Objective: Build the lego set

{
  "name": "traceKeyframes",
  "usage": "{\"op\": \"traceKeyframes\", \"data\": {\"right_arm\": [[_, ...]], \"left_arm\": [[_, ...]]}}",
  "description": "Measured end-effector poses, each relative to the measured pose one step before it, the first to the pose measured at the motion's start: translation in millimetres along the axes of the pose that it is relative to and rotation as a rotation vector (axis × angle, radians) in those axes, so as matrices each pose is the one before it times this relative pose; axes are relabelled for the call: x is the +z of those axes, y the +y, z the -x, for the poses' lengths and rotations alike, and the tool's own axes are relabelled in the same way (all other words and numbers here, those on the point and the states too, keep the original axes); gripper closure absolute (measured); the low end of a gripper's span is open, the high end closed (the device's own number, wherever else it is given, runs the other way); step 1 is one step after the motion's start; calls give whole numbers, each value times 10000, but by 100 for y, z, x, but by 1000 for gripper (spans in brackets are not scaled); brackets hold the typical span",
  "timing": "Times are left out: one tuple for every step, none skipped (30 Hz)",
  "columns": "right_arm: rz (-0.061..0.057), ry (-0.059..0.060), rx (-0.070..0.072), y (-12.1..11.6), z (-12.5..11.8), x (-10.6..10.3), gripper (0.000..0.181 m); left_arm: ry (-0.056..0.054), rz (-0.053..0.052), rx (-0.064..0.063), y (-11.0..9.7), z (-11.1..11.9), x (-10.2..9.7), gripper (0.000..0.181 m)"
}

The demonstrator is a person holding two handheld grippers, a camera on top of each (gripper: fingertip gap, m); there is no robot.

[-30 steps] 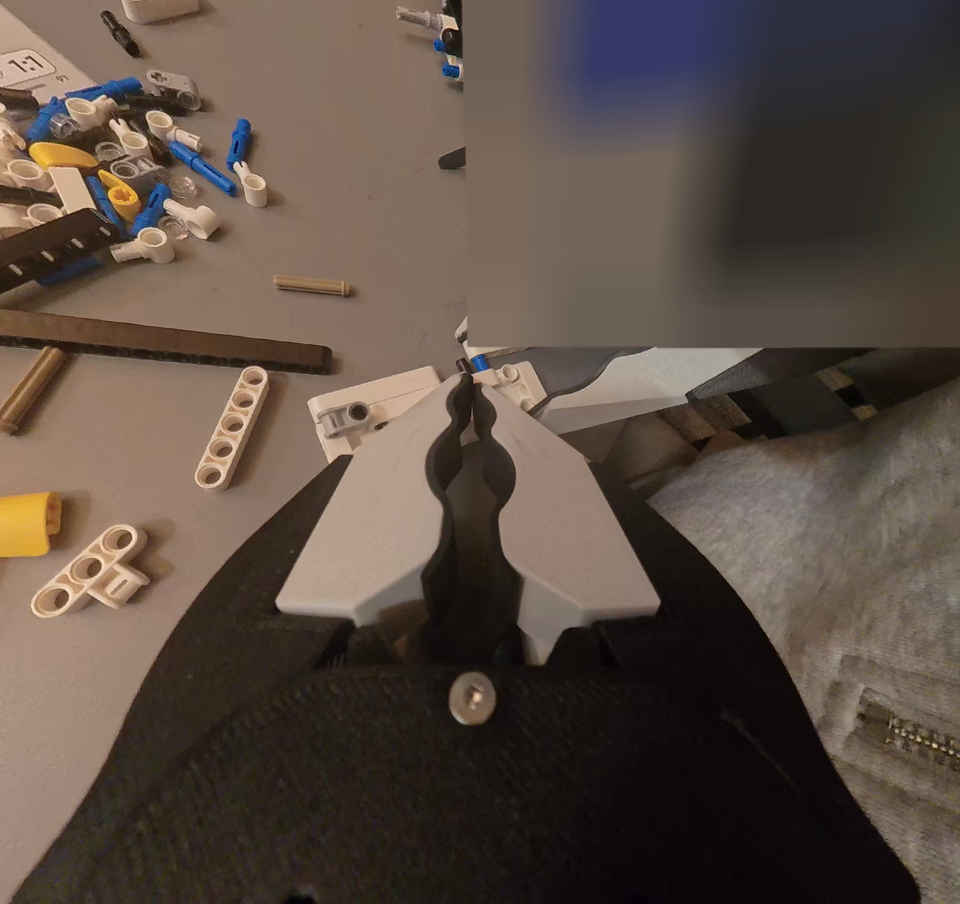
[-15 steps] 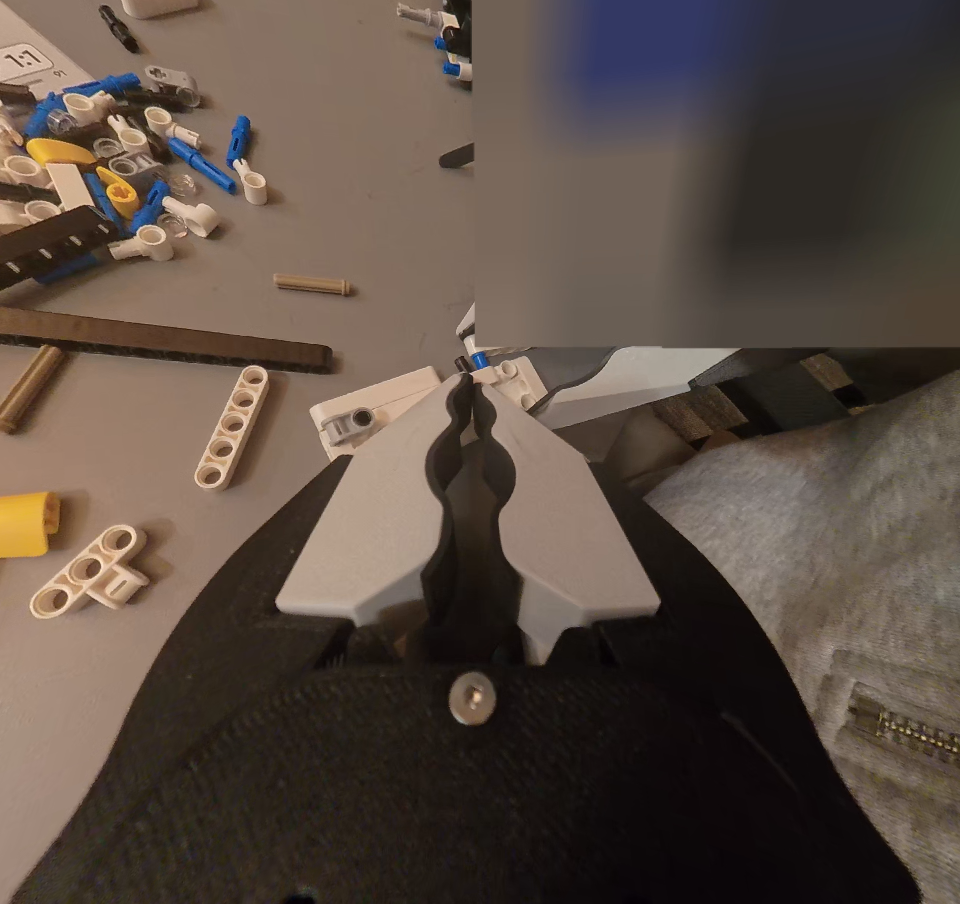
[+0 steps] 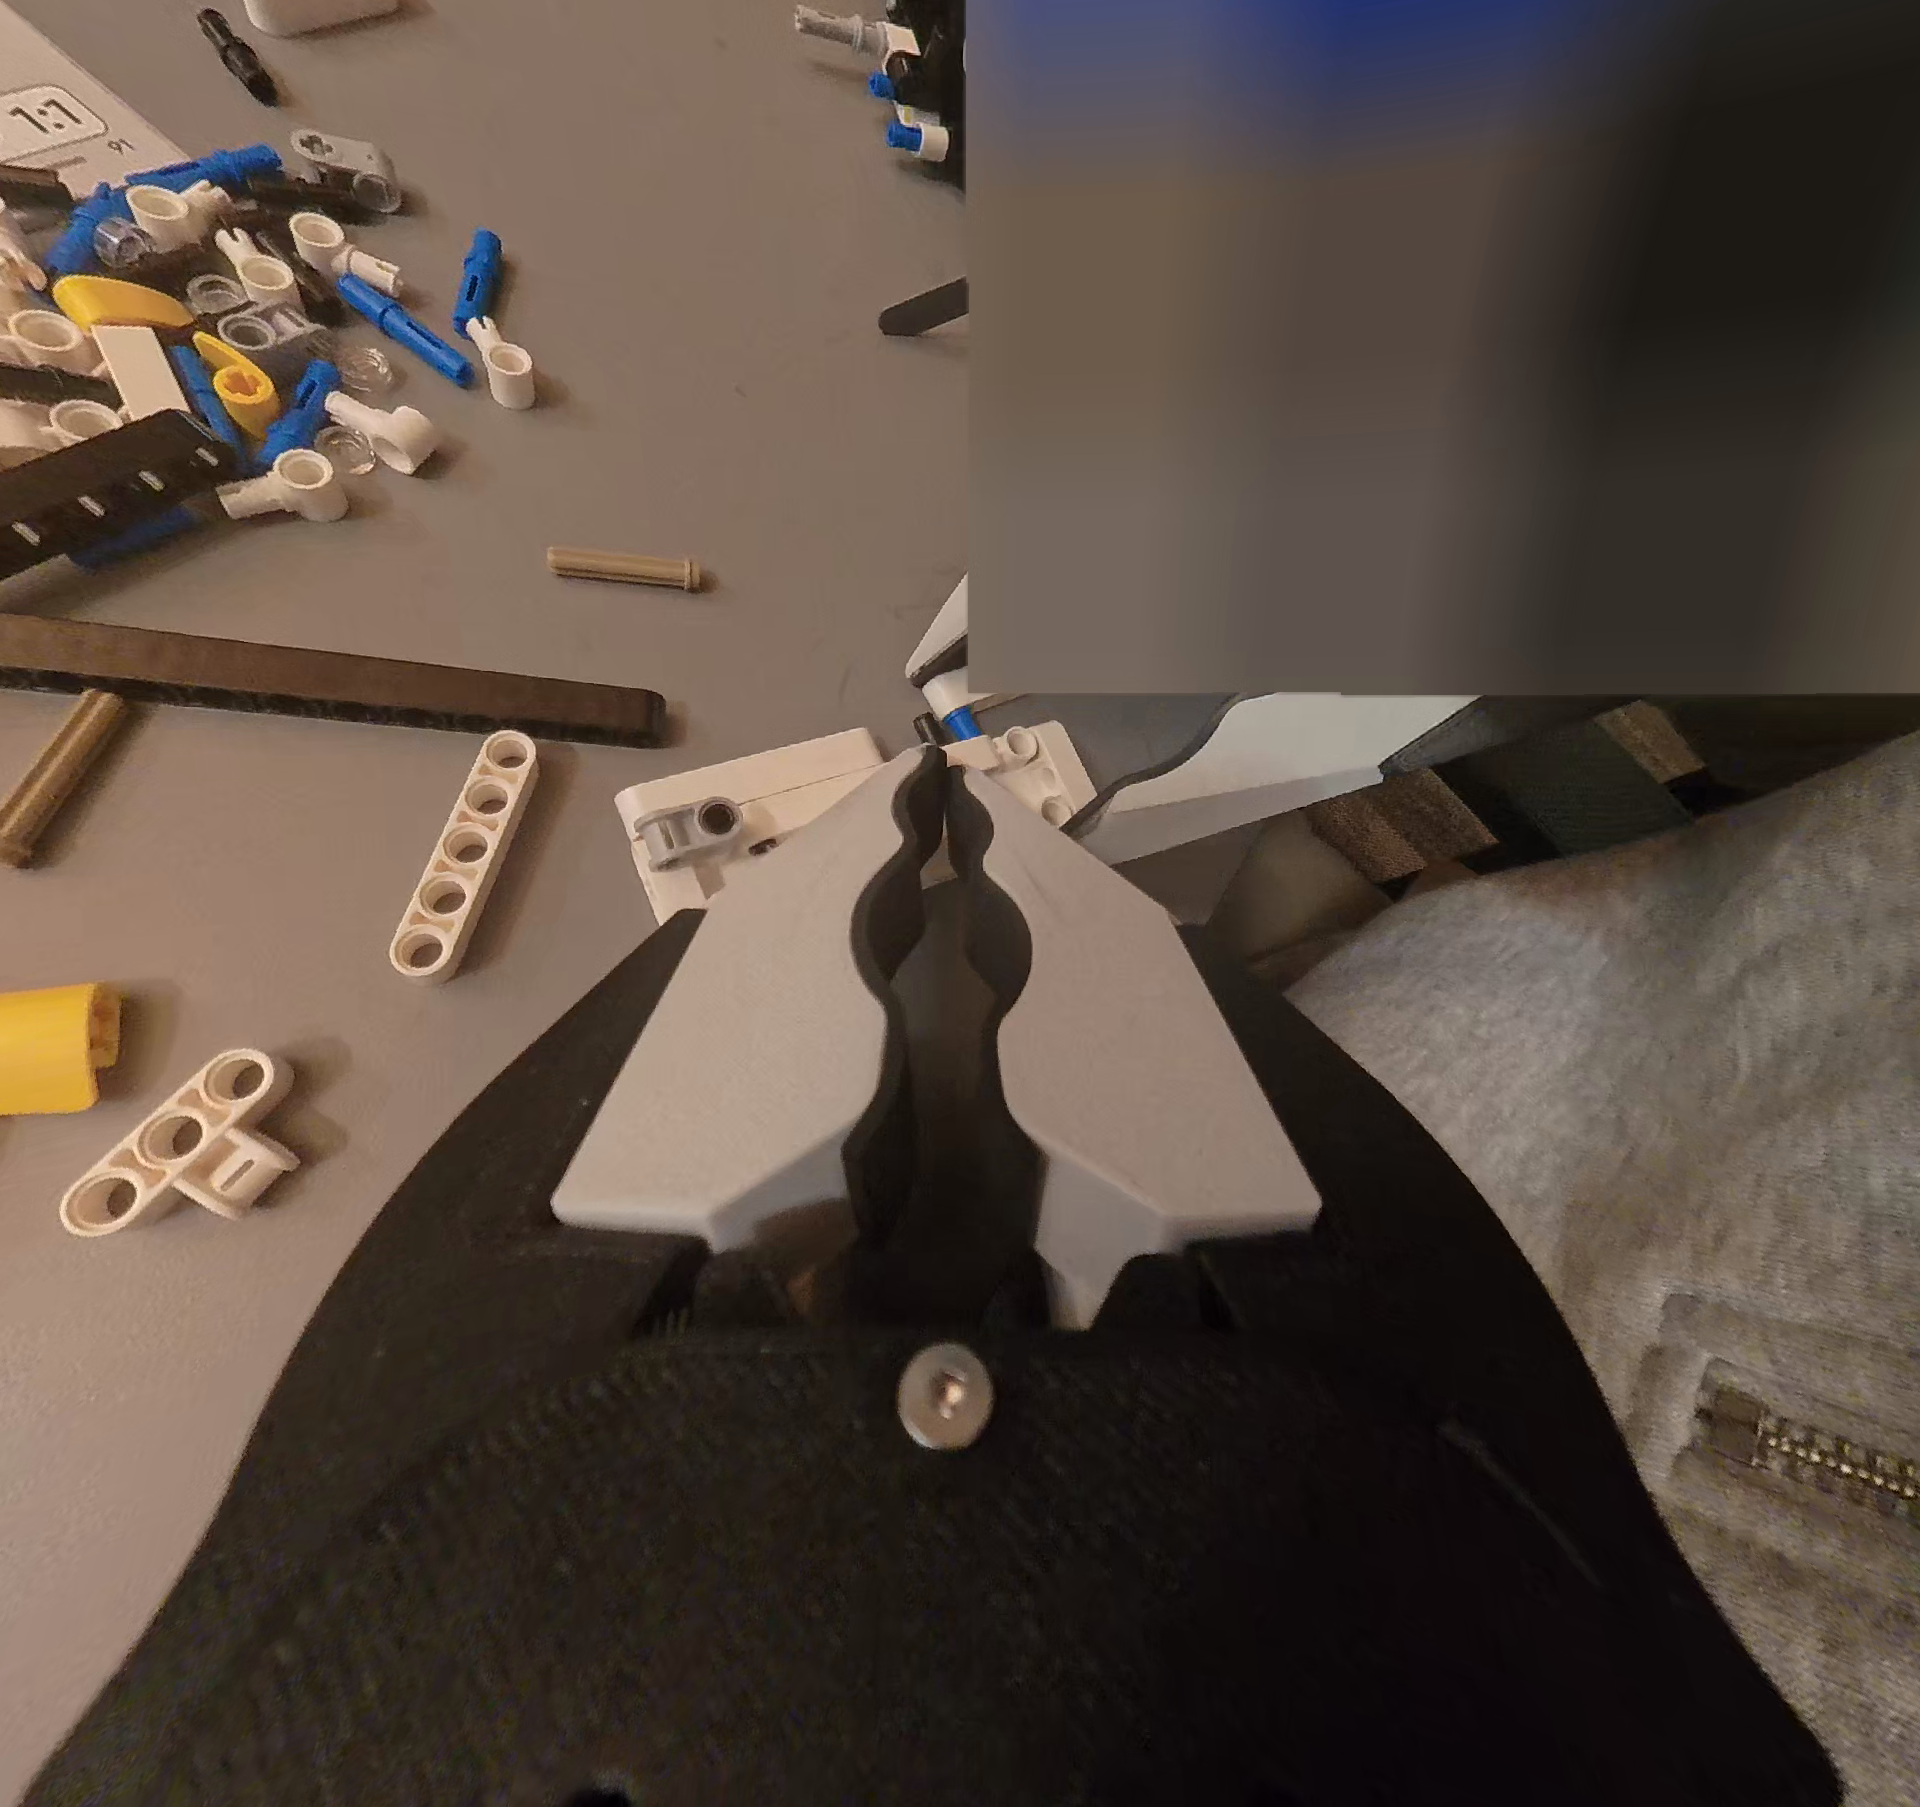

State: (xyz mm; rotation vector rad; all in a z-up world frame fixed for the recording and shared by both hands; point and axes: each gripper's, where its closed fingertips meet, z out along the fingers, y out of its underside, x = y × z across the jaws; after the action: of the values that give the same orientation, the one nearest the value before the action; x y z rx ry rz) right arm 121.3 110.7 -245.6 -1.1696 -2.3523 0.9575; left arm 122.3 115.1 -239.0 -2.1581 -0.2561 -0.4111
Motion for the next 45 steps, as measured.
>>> {"op": "traceKeyframes", "data": {"right_arm": [[-7, 33, 10, 5, 2, -9, 142], [-17, 35, 21, -5, -2, -7, 142], [-17, 26, 42, 9, -6, -6, 142], [-15, 19, 62, 3, -15, 1, 142], [-14, 18, 52, -3, -21, -7, 142], [-7, 21, 27, 12, -21, -2, 142], [6, 22, 29, -6, -30, -4, 142], [20, 14, 27, 4, -19, -4, 142], [24, 9, 3, 8, -11, 8, 142], [15, 0, -1, 2, -12, -6, 143], [0, -11, -5, -1, -2, 1, 143], [-9, -17, -10, -5, 1, -2, 143], [-8, -20, -9, -4, 5, -2, 143], [4, -16, -14, -5, 0, 8, 143], [22, -9, -12, 2, -5, -1, 143], [44, -4, -2, -4, 2, 5, 143], [70, 3, -6, 1, 3, 3, 142], [86, 7, -23, 4, 3, 9, 142], [74, -4, -65, -16, 15, 5, 142], [47, -5, -93, -42, 17, 24, 142], [38, 9, -48, -32, 19, 24, 141], [49, 9, 15, -13, 4, 13, 141], [59, -4, 46, 14, 1, 8, 141], [67, -16, 55, 22, -4, 5, 141], [78, -5, 58, 13, -21, 3, 141], [104, 18, 36, 7, -39, 7, 141], [129, 21, 11, 18, -14, -7, 142], [138, 17, 7, 4, 2, 6, 142], [130, 24, -9, 5, -7, -2, 142], [109, 57, -28, -7, -49, -4, 142], [93, 84, -39, -1, -80, -18, 140], [83, 88, -38, -2, -79, -10, 139], [80, 87, -19, -7, -58, -22, 138], [79, 72, 5, -14, -17, -7, 138], [74, 59, 36, 1, 8, 5, 138], [68, 55, 69, -1, 7, 5, 138], [63, 53, 105, 6, 6, 12, 138], [65, 45, 142, 6, -7, 15, 138], [78, 18, 161, 34, 3, 12, 139], [92, -2, 168, 41, 9, -3, 140], [89, -12, 155, 46, 21, 3, 141], [69, 3, 106, 28, 21, 8, 142], [55, 35, 41, 3, 3, -4, 142], [51, 34, 21, 13, 8, 0, 142], [43, 19, 26, 2, 3, -6, 143]], "left_arm": [[-4, 0, 5, -8, 6, -5, 181], [-3, 0, 3, 4, -3, 2, 181], [-3, 0, 3, -6, 7, 9, 181], [-10, -1, 6, 7, 9, -5, 181], [-10, -2, 12, -4, 1, 0, 181], [-7, -1, 8, 6, -3, 4, 181], [-1, 3, 4, -4, 1, -7, 181], [-3, 5, 14, 8, -6, 8, 181], [-5, 3, 14, 3, -6, -3, 181], [0, 2, 8, 6, -4, 1, 181], [3, 2, 2, 2, -3, -1, 181], [3, 0, -1, -3, 4, -2, 181], [1, 0, -2, 0, -2, 0, 181], [-1, -1, 0, -1, 1, 1, 181], [0, -1, -2, -1, -2, 0, 181], [0, 1, -2, -2, 8, -2, 181], [1, 0, -2, -7, -6, -6, 181], [1, 0, -2, 0, -3, 0, 181], [-1, 0, 0, 0, 2, 0, 181], [-3, 0, 2, 3, -4, 2, 181], [2, 1, -2, 1, -4, -1, 181], [6, 2, -6, -1, -3, -3, 181], [6, 1, -4, -1, -2, -3, 181], [5, 1, -3, -4, -10, 7, 181], [6, 0, -4, -4, -2, -2, 181], [5, -5, -4, -4, 0, -7, 181], [1, -6, 5, 1, -6, -2, 181], [-3, -7, 15, -1, -16, -3, 181], [1, -4, 17, 6, -8, -1, 181], [8, -4, 4, -5, -21, -9, 181], [13, -4, -3, 5, -7, -2, 181], [15, -2, -6, -5, -16, -1, 181], [15, -2, -7, -4, -7, -11, 181], [11, -1, -6, 2, -6, 4, 181], [6, -2, 3, 0, -15, 4, 181], [1, -3, 8, -3, -8, -9, 181], [0, -1, 1, -2, 1, 1, 181], [5, -1, -1, -1, -7, 1, 181], [5, -1, 0, -2, -7, 1, 181], [0, -1, 3, 2, -7, 3, 181], [-5, 2, 5, 5, 1, 1, 181], [-3, 0, 7, 4, -1, 2, 181], [1, 0, 5, 3, -7, 2, 181], [0, -1, 4, -9, 0, -5, 181], [-1, 0, 3, 3, -5, 2, 181]]}}
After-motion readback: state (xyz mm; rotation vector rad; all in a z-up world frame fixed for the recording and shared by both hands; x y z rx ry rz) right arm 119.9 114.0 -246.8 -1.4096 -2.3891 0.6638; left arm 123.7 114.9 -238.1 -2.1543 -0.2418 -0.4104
